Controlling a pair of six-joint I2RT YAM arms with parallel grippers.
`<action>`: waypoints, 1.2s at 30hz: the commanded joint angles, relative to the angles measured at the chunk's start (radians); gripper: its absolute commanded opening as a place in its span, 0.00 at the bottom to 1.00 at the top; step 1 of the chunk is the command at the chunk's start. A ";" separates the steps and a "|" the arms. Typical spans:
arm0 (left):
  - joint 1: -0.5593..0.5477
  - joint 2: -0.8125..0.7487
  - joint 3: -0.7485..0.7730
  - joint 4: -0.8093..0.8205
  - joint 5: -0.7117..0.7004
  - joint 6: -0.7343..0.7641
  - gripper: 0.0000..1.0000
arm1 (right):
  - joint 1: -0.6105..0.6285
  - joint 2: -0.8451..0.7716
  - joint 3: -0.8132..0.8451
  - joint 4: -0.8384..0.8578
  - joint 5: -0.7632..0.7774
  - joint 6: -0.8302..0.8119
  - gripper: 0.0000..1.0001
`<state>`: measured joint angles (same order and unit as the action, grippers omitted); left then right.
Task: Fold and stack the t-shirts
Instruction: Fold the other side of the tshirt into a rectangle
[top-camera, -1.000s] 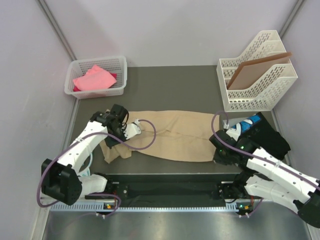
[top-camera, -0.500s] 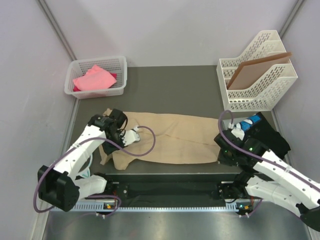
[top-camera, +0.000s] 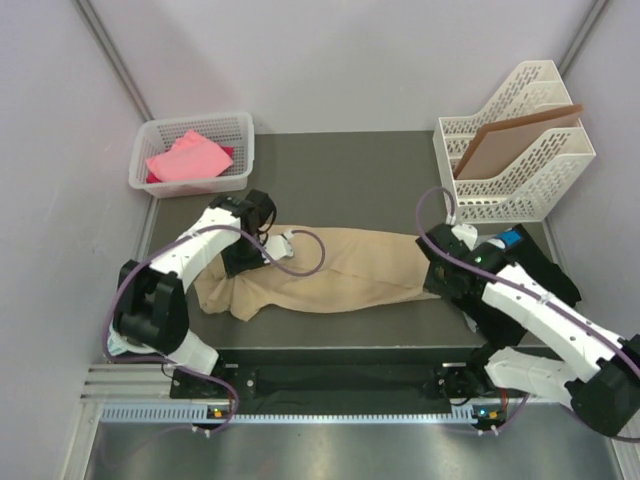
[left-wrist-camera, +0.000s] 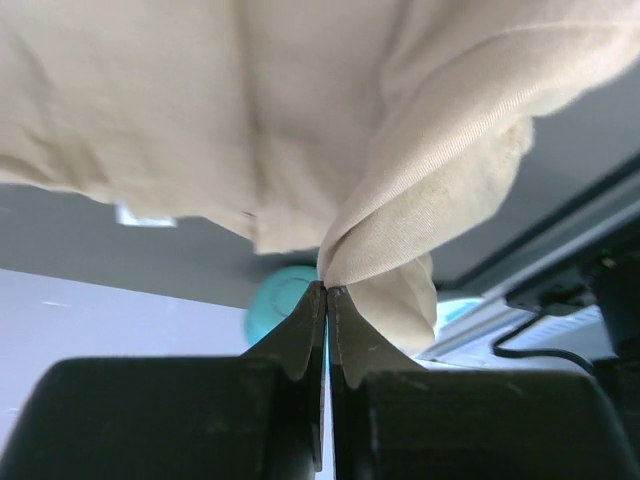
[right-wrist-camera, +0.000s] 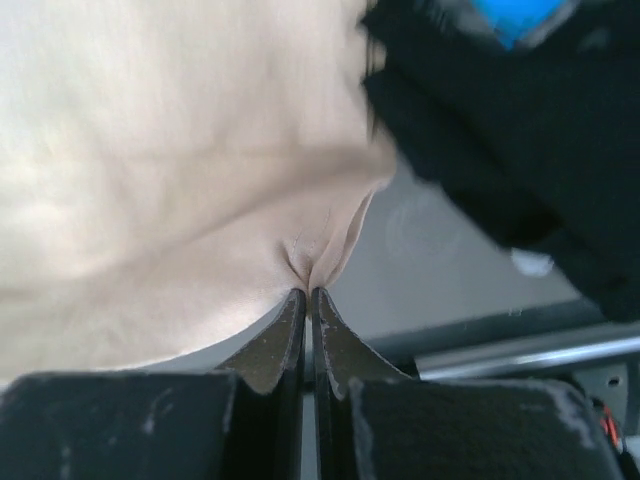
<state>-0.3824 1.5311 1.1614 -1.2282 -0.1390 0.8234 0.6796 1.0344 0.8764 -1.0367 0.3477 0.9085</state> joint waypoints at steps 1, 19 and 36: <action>0.000 0.078 0.096 0.059 -0.050 0.054 0.01 | -0.130 0.071 0.082 0.128 0.017 -0.146 0.00; 0.224 0.105 0.132 0.429 -0.015 -0.050 0.47 | -0.273 0.501 0.214 0.348 0.020 -0.280 0.00; -0.062 -0.207 -0.318 0.309 0.056 -0.158 0.47 | -0.310 0.587 0.250 0.379 -0.003 -0.321 0.00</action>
<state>-0.4412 1.3060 0.8482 -0.9535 -0.0708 0.7189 0.3912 1.6192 1.0885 -0.6876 0.3382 0.6048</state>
